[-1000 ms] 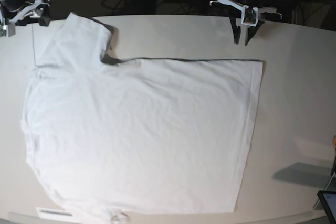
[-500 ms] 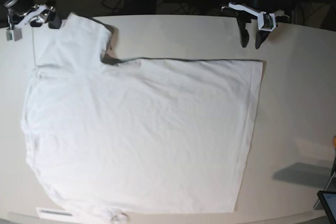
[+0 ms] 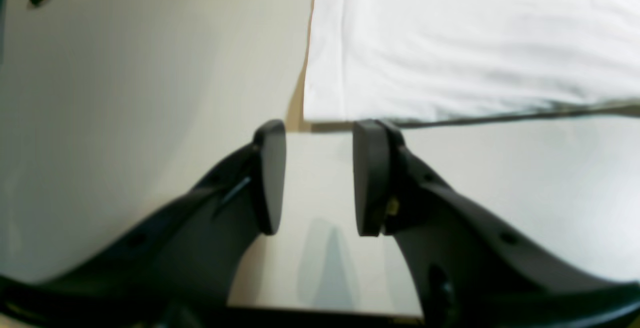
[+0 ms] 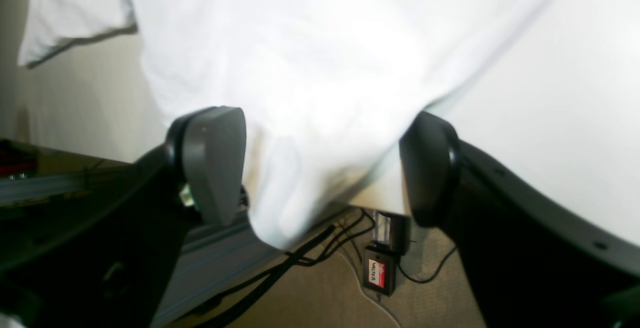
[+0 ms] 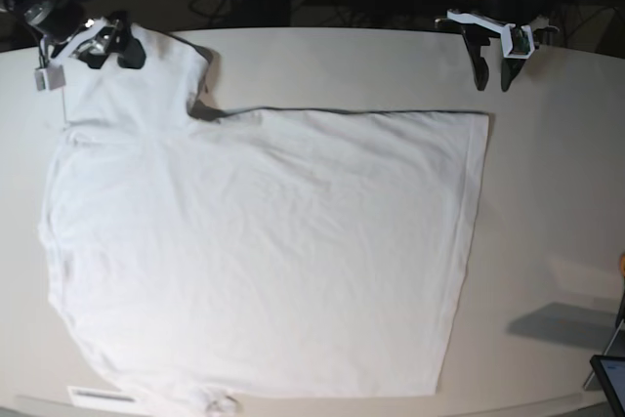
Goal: Fold the T-shirt properly
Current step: 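Grasp the shirt's shoulder edge with the right gripper and the left gripper, then lift the grasped shoulder edge with both grippers, then pull the lifted shirt edge across the shirt toward the hem with both grippers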
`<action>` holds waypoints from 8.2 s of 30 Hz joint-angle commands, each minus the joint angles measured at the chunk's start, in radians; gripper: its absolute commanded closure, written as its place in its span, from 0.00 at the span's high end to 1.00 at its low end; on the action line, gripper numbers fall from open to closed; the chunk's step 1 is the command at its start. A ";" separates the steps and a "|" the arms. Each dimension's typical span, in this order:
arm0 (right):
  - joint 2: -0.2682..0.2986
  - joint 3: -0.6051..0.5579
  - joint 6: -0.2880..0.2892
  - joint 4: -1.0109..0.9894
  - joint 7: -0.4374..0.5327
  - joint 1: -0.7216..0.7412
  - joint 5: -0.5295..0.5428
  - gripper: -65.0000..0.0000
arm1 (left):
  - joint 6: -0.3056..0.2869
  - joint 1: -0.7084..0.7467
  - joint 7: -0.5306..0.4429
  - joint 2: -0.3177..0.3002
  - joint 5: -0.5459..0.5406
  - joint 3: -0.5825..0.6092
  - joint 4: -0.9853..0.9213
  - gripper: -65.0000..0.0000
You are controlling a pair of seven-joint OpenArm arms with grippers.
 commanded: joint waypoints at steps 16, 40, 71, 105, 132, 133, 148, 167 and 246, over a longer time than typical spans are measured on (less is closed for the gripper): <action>0.002 -0.010 -0.002 -0.001 -0.030 -0.005 -0.021 0.02 | 0.002 -0.087 -0.017 -0.007 -0.086 0.004 -0.051 0.36; 0.005 -0.011 -0.002 -0.001 -0.050 -0.008 -0.021 0.00 | -0.107 -0.164 0.050 -0.007 -0.545 -0.004 -0.203 0.57; 0.006 -0.011 -0.002 -0.001 -0.050 -0.006 -0.022 0.00 | -0.107 -0.356 0.170 0.055 -0.547 0.108 -0.310 0.56; 0.006 -0.111 -0.002 -0.001 -0.042 -0.008 -0.024 0.00 | -0.107 -0.342 0.170 0.056 -0.548 -0.001 -0.344 0.56; 0.048 -0.105 -0.002 0.001 0.027 -0.058 -0.024 0.00 | -0.104 -0.319 0.168 0.048 -0.548 0.085 -0.329 0.00; 0.054 -0.103 -0.002 0.003 0.039 -0.067 -0.024 0.00 | -0.104 -0.314 0.168 0.048 -0.548 0.085 -0.329 0.00; 0.097 -0.103 -0.002 0.208 0.060 -0.127 -0.016 0.00 | -0.057 -0.166 0.170 0.007 -0.540 0.085 -0.039 0.00; 0.267 -0.109 -0.141 0.210 0.060 -0.055 0.351 0.00 | 0.031 -0.080 0.168 -0.015 -0.548 0.084 0.151 0.00; 0.421 -0.269 -0.260 -0.495 -0.050 0.755 0.302 0.00 | 0.382 -0.549 0.366 -0.077 -1.013 0.145 0.024 0.00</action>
